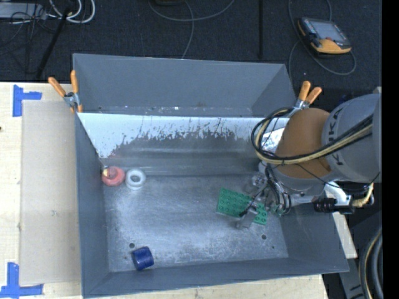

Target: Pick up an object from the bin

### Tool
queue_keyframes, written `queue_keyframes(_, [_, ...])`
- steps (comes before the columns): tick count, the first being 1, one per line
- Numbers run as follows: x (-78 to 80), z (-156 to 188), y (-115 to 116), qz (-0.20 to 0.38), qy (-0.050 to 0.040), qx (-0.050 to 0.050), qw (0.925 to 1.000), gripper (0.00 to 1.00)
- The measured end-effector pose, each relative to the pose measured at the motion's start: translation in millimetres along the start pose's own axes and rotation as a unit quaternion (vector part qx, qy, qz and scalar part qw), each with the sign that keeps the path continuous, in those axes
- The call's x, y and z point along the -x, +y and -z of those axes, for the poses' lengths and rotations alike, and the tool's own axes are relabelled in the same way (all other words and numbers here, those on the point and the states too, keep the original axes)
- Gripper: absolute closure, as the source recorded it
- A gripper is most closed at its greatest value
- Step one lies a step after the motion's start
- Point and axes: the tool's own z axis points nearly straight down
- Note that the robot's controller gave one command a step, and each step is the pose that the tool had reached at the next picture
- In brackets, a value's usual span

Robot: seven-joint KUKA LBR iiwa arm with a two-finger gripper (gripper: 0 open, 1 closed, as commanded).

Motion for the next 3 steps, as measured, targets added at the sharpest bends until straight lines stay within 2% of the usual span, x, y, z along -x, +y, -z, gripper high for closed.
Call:
queue_keyframes(1, [-0.2,-0.6,0.1,0.001,0.0006,0.000,1.0000,0.00])
queue_keyframes(2, [0.3,0.2,0.3,0.001,0.0000,0.000,1.0000,1.00])
queue_keyframes(3, [2.4,81.4,0.7,0.002,-0.0059,0.002,1.0000,1.00])
